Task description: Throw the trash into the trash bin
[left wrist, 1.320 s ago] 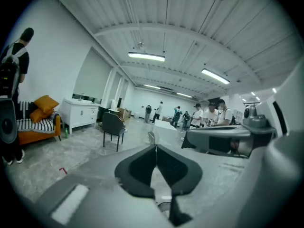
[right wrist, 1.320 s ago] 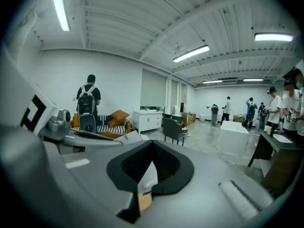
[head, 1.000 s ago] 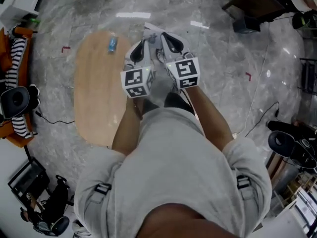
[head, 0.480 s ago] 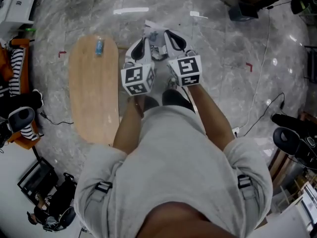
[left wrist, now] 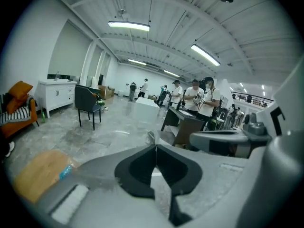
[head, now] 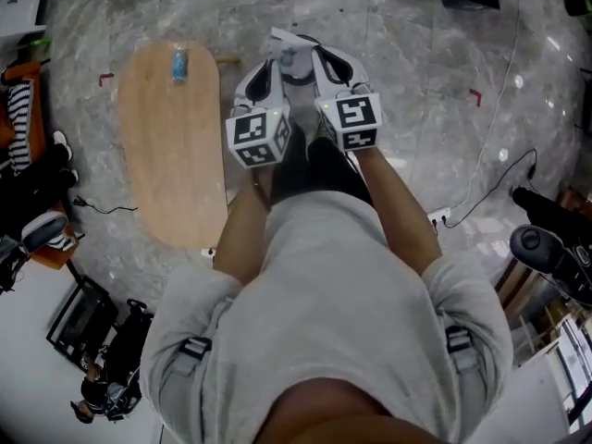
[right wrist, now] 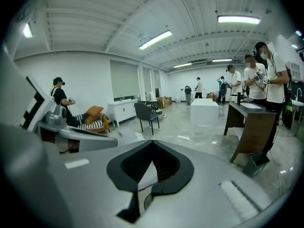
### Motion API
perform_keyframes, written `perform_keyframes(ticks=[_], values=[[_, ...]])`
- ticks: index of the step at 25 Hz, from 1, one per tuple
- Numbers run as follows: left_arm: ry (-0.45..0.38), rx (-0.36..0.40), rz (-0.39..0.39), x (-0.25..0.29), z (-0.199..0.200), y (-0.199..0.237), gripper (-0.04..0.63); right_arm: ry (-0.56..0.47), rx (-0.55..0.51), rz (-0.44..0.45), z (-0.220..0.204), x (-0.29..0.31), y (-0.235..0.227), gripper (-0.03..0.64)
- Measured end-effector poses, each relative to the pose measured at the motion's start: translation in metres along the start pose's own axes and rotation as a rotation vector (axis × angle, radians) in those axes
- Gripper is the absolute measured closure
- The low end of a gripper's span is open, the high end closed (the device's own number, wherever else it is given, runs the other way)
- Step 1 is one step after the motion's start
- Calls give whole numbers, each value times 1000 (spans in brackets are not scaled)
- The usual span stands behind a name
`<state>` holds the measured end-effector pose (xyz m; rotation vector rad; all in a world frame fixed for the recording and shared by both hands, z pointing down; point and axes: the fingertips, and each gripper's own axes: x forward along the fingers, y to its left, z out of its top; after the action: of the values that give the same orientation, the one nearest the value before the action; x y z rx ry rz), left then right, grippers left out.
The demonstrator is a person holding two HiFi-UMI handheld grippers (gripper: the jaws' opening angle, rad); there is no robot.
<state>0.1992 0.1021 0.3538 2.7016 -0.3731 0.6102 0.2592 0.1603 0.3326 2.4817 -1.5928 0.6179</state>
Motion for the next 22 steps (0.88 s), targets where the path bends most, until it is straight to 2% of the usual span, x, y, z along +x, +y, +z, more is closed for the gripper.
perform_keyframes(ticks=[9, 17, 22], values=[[93, -28, -85, 49, -46, 44, 575, 57, -12, -52, -46, 47, -4, 609], [189, 5, -98, 111, -132, 54, 575, 123, 24, -50, -143, 91, -40, 609], [218, 17, -65, 149, -176, 62, 575, 172, 41, 7, -199, 119, -56, 609]])
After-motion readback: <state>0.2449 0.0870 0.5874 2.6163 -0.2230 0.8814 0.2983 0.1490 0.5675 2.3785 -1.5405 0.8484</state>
